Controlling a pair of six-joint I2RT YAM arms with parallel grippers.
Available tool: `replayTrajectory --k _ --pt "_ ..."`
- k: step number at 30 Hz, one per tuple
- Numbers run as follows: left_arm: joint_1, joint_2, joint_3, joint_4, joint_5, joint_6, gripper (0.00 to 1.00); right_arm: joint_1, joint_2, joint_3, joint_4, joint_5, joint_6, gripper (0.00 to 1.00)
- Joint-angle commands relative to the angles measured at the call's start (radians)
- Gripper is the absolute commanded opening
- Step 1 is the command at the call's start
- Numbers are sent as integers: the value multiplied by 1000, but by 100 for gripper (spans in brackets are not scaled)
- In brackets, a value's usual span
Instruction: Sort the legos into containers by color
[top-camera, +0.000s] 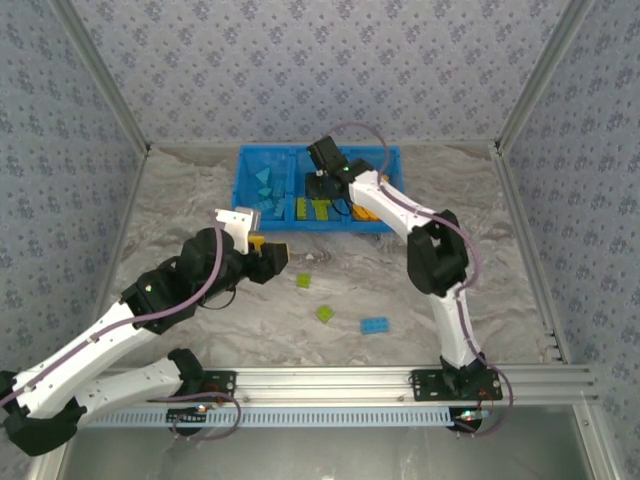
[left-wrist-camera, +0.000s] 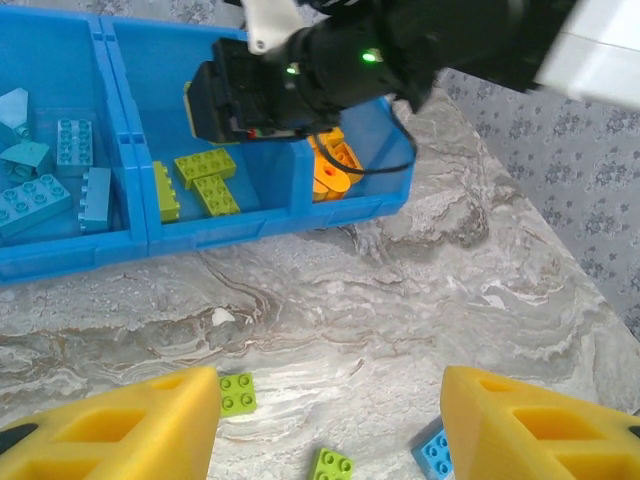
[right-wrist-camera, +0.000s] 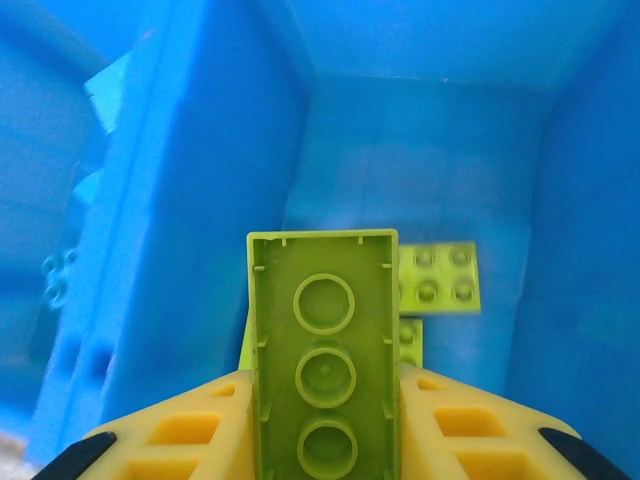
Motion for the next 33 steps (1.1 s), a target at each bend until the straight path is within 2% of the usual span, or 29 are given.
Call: replayTrajectory --k 1,9,16,21,24,33 --pt "-8 -7 36 42 16 6 60 -19 100 150 -131 -53 -4 35" --pt "-43 -9 16 61 -11 -5 60 -40 264 332 -120 -116 -9 38" --pt "-70 9 16 75 -28 -10 60 -54 320 357 -94 -116 -3 42" --pt "-86 16 18 77 -48 -8 59 -62 356 413 -117 -128 -4 51" --pt "-103 13 25 77 -83 -3 59 -56 335 423 -131 -119 -19 57" --pt "-160 11 37 121 -205 34 59 -11 140 309 -85 -22 -47 58"
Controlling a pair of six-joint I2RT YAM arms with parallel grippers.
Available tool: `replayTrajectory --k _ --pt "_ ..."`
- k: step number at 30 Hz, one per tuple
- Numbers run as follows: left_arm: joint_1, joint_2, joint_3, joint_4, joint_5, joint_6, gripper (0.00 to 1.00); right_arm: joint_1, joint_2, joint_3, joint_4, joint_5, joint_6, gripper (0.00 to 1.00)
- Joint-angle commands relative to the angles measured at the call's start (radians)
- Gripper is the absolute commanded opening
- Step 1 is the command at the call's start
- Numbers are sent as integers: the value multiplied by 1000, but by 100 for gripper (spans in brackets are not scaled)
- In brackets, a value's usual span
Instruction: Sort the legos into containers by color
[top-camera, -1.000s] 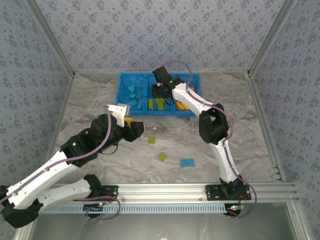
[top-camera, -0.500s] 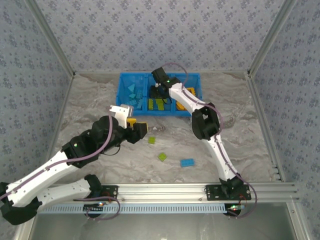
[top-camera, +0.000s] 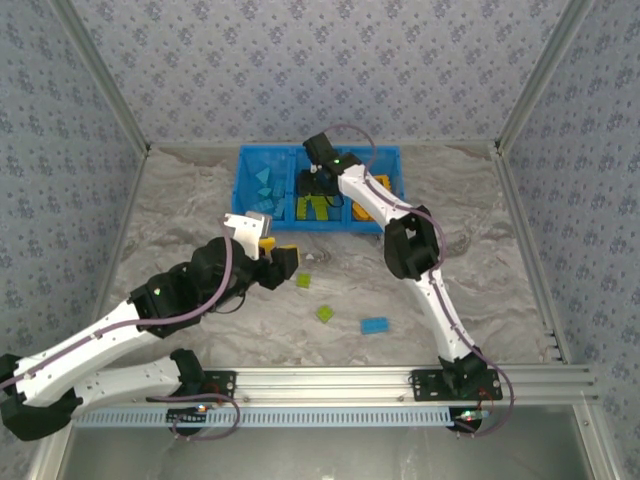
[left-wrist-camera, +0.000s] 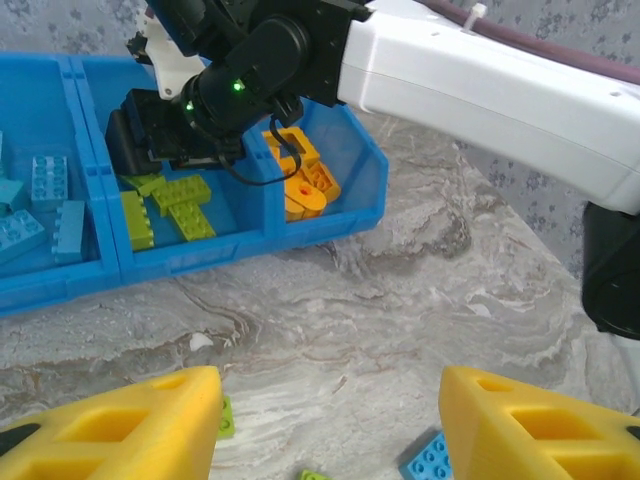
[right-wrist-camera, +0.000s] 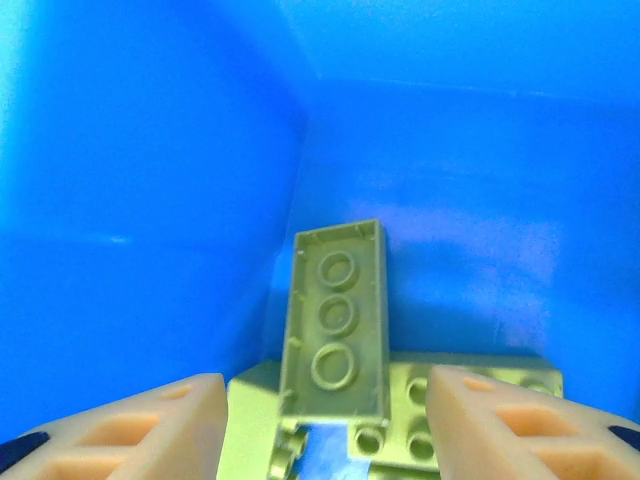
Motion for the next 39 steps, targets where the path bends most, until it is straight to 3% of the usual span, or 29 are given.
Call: replayTrajectory --k 1,6,12,17,19,21,25,28,34,39 --pt "-15 -6 41 52 -62 25 59 25 -165 -47 33 69 -20 58" --pt "-16 27 50 18 -33 23 59 38 -391 -280 126 170 6 57" --pt "-19 109 7 -26 95 34 59 72 -806 -765 243 274 38 57" --pt "-59 211 -60 -18 237 132 61 107 -1222 -1104 135 306 107 59" --pt "-94 258 -70 0 267 190 63 117 -1381 -1216 91 253 113 61" --pt "-132 326 -58 17 283 258 66 131 -1508 -1273 31 222 119 62" --pt "-192 525 15 26 277 405 68 136 -1769 -1370 -14 44 119 64" --pt "-216 667 79 55 262 487 71 137 -1899 -1368 -78 -51 151 65" --pt "-221 886 199 101 283 552 75 137 -2012 -1271 -440 -5 281 63" --pt "-236 989 287 86 336 583 76 136 -2064 -1237 -540 -7 339 63"
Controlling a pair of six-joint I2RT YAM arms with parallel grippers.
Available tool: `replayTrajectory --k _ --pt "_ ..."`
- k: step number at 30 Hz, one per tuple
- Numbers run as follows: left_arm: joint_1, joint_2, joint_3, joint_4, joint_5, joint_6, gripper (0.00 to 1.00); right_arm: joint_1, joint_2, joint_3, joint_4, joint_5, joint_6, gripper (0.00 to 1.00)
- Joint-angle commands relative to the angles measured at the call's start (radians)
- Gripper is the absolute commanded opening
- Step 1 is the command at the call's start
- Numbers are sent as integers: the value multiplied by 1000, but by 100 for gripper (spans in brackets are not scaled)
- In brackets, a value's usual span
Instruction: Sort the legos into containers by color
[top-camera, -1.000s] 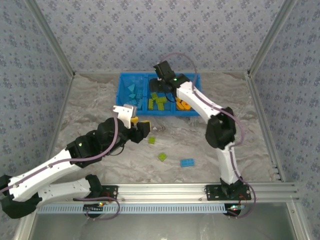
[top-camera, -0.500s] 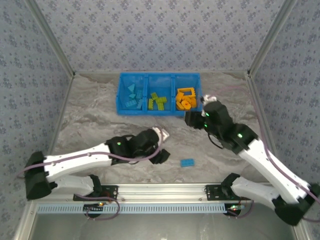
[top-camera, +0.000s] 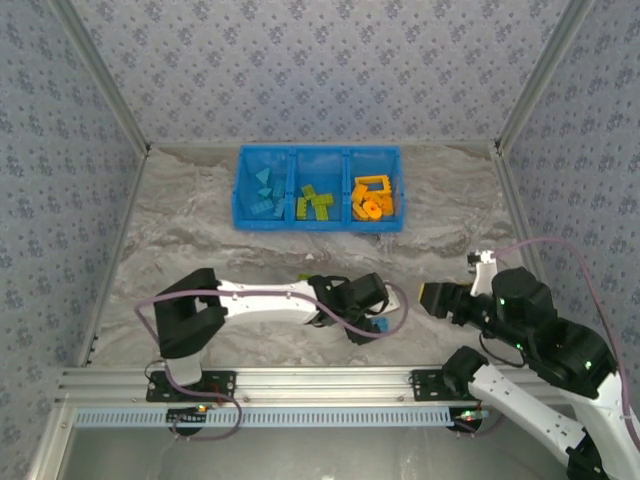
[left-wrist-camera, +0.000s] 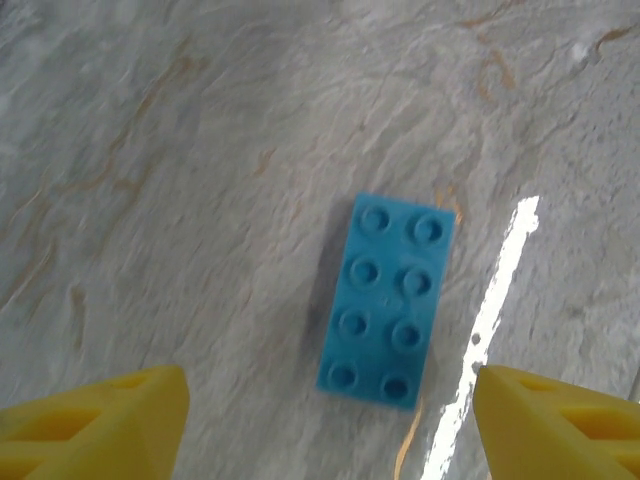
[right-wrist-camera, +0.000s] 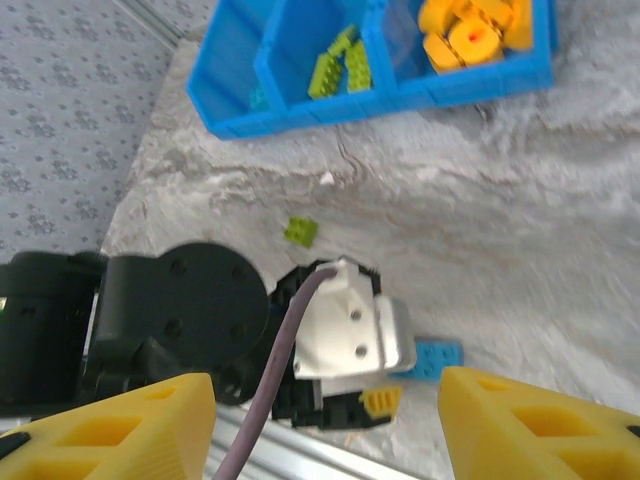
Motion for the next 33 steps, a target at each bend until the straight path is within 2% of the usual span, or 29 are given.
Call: replayTrajectory --k 1,6,13,16,21,25,29,33 --pt "-19 42 70 -4 58 60 76 7 -23 37 -147 -6 67 63" --pt "-20 117 115 -40 4 61 77 6 -16 48 -118 -6 57 63" --pt "-14 204 173 -53 10 44 73 6 -15 29 -84 -13 61 63" --pt "-13 213 173 -49 2 42 66 5 -8 30 -80 -12 54 63" --pt "-10 213 174 -48 4 35 38 6 3 16 -63 -18 47 63" --pt "-5 191 158 -32 -10 13 27 7 3 7 -47 -22 39 62" --pt "30 117 118 -5 -17 -46 26 6 3 -3 -1 -76 8 62" --pt "97 -21 56 6 -39 -142 26 7 30 -27 94 -171 -38 62"
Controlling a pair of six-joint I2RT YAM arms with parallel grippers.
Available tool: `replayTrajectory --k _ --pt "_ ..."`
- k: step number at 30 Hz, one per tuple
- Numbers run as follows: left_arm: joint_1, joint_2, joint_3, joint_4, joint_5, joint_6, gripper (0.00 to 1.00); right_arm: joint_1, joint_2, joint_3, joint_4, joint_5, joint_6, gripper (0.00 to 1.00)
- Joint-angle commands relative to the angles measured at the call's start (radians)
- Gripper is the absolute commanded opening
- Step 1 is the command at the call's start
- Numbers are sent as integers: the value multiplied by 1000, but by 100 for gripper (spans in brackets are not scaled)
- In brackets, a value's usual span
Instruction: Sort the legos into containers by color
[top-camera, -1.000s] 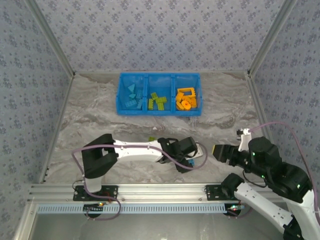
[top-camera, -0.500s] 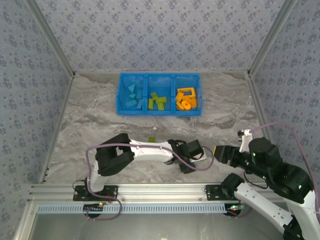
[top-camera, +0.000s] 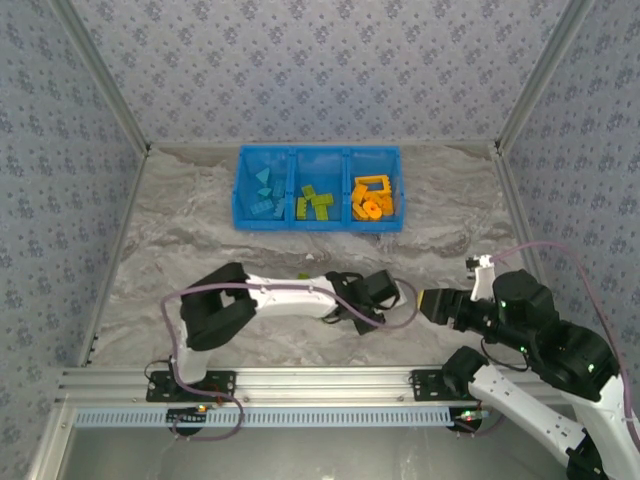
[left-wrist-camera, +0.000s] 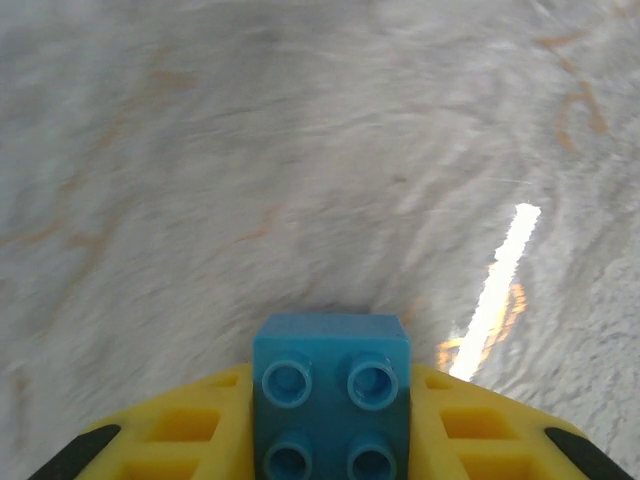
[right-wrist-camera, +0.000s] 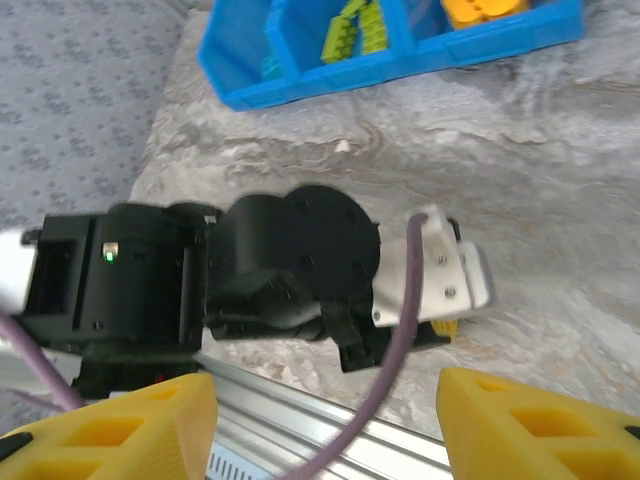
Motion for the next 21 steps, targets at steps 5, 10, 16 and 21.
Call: replayTrajectory --k 5,10,16,21 --pt "190 -307 -88 -53 -70 -201 27 11 93 -70 266 -119 -102 62" --pt "420 -432 -103 -134 -67 -294 26 83 266 -62 438 -58 -146 60" --pt "706 -371 5 -203 -10 -357 27 137 441 -30 618 15 -182 59" --pt "824 -183 184 -245 -30 -366 25 145 538 -38 784 52 -199 59"
